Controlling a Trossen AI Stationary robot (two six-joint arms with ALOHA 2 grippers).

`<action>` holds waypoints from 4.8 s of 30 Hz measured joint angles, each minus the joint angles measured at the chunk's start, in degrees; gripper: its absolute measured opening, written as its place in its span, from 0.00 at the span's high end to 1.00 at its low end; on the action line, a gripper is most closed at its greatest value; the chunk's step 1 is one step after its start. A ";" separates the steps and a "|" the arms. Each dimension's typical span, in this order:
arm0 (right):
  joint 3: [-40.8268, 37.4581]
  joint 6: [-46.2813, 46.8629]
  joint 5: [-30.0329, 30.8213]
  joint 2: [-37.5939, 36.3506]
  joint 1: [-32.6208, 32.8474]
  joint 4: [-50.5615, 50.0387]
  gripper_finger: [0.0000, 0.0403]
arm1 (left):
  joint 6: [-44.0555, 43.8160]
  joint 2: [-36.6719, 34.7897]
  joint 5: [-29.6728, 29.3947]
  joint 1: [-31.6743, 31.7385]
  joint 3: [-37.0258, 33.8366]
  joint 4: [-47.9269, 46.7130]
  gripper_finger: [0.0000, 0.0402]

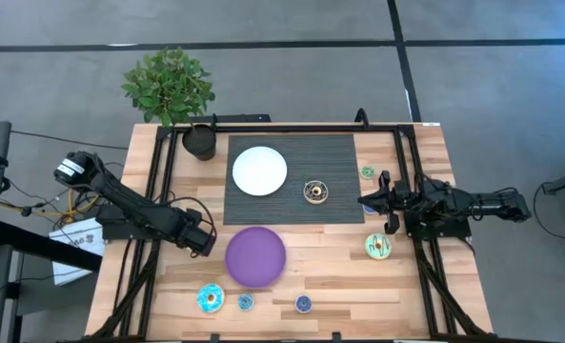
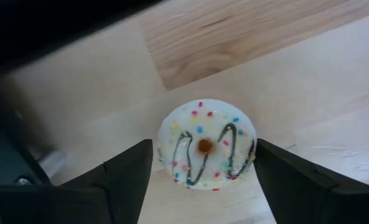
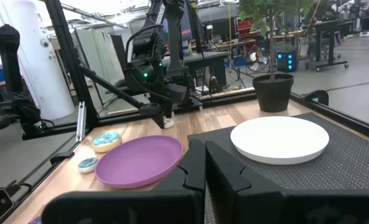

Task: Pick & Place donuts
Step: Put the small white donut on the white plate

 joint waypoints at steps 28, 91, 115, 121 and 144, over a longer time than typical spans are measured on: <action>0.00 0.00 0.00 0.00 0.00 0.02 1.00 | 0.82 -0.02 1.46 0.02 0.02 0.54 0.46; 0.00 -0.01 0.00 0.00 0.00 0.00 1.00 | 91.71 41.39 -0.40 50.82 59.95 -11.41 0.48; 0.00 -0.02 0.00 0.00 0.01 0.02 1.00 | 88.89 45.92 -0.13 53.73 59.98 -6.06 0.48; 0.00 0.00 0.00 0.00 -0.01 0.02 1.00 | 87.03 45.92 -0.55 53.79 59.98 -6.01 0.48; 0.00 -0.02 0.00 0.00 0.01 0.02 1.00 | 87.71 45.88 -0.61 53.81 59.98 -6.82 0.44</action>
